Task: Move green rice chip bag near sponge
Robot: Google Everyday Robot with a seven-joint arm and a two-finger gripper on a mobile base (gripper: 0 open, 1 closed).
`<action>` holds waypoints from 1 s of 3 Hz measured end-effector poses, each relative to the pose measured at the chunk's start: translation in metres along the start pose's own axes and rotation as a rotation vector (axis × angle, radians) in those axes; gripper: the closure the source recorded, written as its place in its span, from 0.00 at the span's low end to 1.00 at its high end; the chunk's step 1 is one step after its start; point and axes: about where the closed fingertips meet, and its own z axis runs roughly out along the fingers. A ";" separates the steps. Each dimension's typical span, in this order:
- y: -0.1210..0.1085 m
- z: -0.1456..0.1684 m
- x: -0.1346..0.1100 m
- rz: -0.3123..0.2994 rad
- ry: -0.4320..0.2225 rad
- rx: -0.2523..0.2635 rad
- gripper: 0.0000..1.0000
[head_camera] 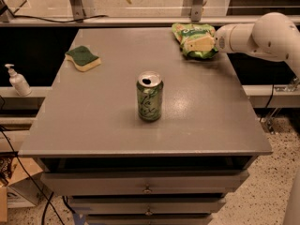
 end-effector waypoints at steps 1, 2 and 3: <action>-0.002 0.007 0.008 0.020 0.011 -0.008 0.39; 0.004 0.012 0.012 0.017 0.023 -0.029 0.63; 0.033 0.020 -0.005 -0.048 0.020 -0.102 0.86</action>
Offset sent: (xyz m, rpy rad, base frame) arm 0.0013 0.0070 -0.0183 0.0063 0.0454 0.0361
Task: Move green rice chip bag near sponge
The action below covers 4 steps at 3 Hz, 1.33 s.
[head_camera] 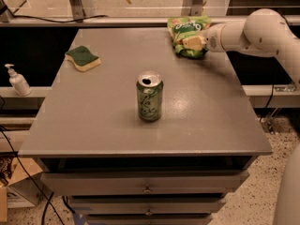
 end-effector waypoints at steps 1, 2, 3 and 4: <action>0.038 0.015 -0.024 -0.083 -0.010 -0.108 1.00; 0.084 0.028 -0.051 -0.168 -0.029 -0.234 1.00; 0.141 0.037 -0.074 -0.279 -0.033 -0.364 1.00; 0.199 0.047 -0.079 -0.396 0.000 -0.486 1.00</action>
Offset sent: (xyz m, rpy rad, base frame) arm -0.0341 0.1545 0.0547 -0.0557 -0.0785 0.4767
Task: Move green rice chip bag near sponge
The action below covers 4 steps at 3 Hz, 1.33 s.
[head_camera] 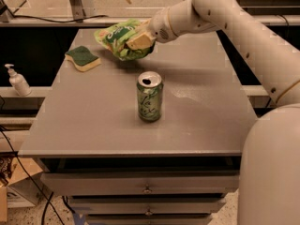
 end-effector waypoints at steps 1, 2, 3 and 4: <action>0.031 0.028 -0.010 -0.047 0.011 -0.097 0.84; 0.040 0.041 -0.003 -0.034 0.030 -0.116 0.61; 0.037 0.040 -0.001 -0.020 0.027 -0.086 0.38; 0.038 0.043 -0.001 -0.020 0.026 -0.091 0.14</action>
Offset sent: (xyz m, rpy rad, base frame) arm -0.0242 0.0496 -0.0371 -0.0550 0.0679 0.0959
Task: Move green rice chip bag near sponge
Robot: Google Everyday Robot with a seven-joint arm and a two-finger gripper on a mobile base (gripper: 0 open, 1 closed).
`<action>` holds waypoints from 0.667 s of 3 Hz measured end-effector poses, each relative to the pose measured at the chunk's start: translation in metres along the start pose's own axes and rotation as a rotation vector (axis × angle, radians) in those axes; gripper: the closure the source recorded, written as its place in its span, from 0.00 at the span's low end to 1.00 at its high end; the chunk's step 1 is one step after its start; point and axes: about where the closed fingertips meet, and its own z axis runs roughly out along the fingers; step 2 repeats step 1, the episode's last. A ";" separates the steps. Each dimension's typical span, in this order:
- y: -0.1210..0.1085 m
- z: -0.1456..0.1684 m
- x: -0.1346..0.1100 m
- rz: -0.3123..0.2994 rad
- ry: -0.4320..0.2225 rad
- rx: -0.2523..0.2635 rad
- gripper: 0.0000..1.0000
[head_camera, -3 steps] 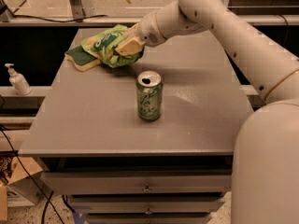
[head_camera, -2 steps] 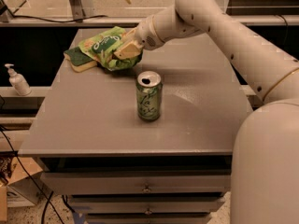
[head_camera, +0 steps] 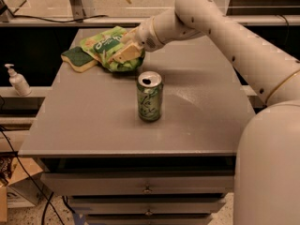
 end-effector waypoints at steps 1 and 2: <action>0.001 0.003 0.000 0.000 0.000 -0.004 0.00; 0.001 0.003 0.000 0.000 0.000 -0.004 0.00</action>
Offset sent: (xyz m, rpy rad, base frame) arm 0.0000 0.0000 0.0000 0.0000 0.0000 0.0000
